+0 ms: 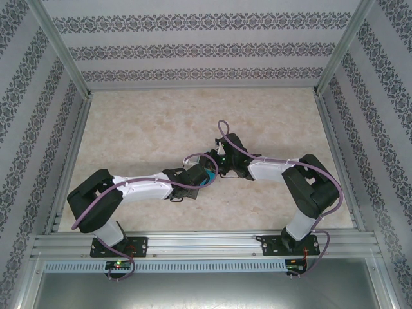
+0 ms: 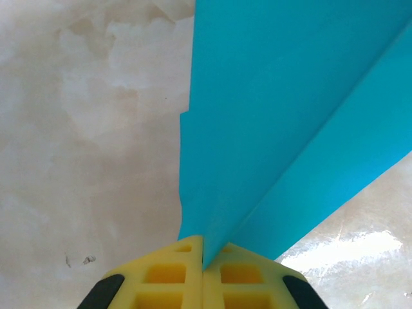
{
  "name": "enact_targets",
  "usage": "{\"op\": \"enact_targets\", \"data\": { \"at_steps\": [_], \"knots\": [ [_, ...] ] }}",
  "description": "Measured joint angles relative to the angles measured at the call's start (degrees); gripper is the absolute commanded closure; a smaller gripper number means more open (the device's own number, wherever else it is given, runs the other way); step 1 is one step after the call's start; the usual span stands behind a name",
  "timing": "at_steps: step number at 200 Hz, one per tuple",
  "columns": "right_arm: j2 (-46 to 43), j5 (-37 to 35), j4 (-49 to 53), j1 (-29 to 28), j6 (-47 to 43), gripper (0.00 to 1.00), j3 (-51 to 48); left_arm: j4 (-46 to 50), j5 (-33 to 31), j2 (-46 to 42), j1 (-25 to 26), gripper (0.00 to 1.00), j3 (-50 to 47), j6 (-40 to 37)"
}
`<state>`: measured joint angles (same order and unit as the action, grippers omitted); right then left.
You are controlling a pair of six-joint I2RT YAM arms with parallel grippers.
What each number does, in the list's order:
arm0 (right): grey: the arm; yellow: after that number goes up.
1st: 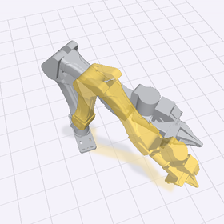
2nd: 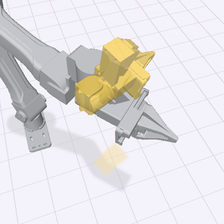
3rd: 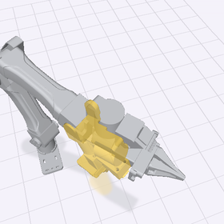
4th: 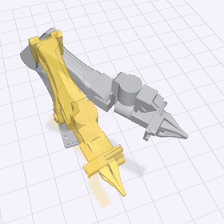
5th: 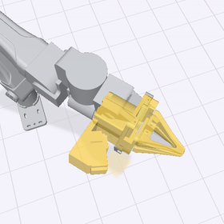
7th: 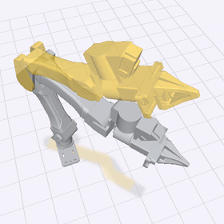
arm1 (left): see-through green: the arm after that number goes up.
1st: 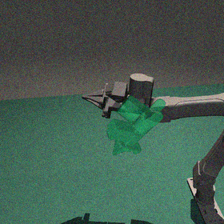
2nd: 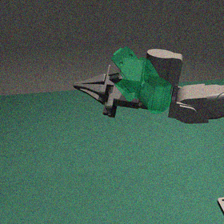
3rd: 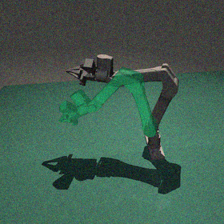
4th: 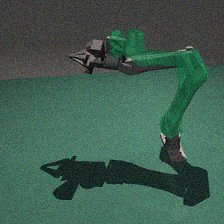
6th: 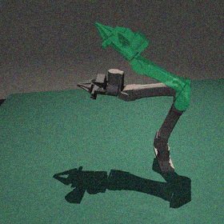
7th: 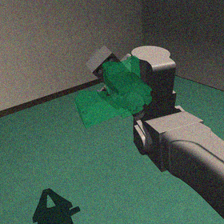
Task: Fold a paper plane with a square sheet of paper (pick it up from the middle)
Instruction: Fourth fold the wing at the center of the table.
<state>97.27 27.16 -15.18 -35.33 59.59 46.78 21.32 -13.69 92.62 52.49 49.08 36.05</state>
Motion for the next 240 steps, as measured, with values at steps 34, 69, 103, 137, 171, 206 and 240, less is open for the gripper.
{"op": "enact_targets", "data": {
  "at_steps": [34,69,103,137,171,206,240],
  "knots": [
    [-0.11,0.61,0.68,0.57,-0.94,0.68,0.00,-1.90,2.71,-0.92,-0.66,0.96,-1.20,-0.28],
    [-4.22,1.22,2.12,1.88,-2.47,0.63,-1.44,-5.14,7.76,-3.02,-3.23,0.96,-3.91,-1.07],
    [-12.46,0.94,5.07,4.31,-4.81,0.59,-3.41,-8.52,13.22,-5.31,-5.77,0.96,-6.80,-1.33],
    [-15.39,0.87,7.72,4.83,-7.45,0.61,-3.61,-12.46,19.12,-6.34,-8.41,0.95,-9.46,-1.33],
    [-14.86,1.51,8.74,4.66,-8.24,0.69,-5.86,-17.14,25.90,-6.49,-11.02,0.95,-11.98,-1.31],
    [-12.33,2.23,8.70,2.10,-8.61,0.81,-6.10,-21.44,31.82,-6.49,-13.40,0.95,-14.03,-1.22],
    [-7.17,3.13,8.09,-1.22,-8.59,0.87,-4.55,-24.98,37.53,-6.34,-16.48,0.95,-16.20,-0.83]
  ]
}}
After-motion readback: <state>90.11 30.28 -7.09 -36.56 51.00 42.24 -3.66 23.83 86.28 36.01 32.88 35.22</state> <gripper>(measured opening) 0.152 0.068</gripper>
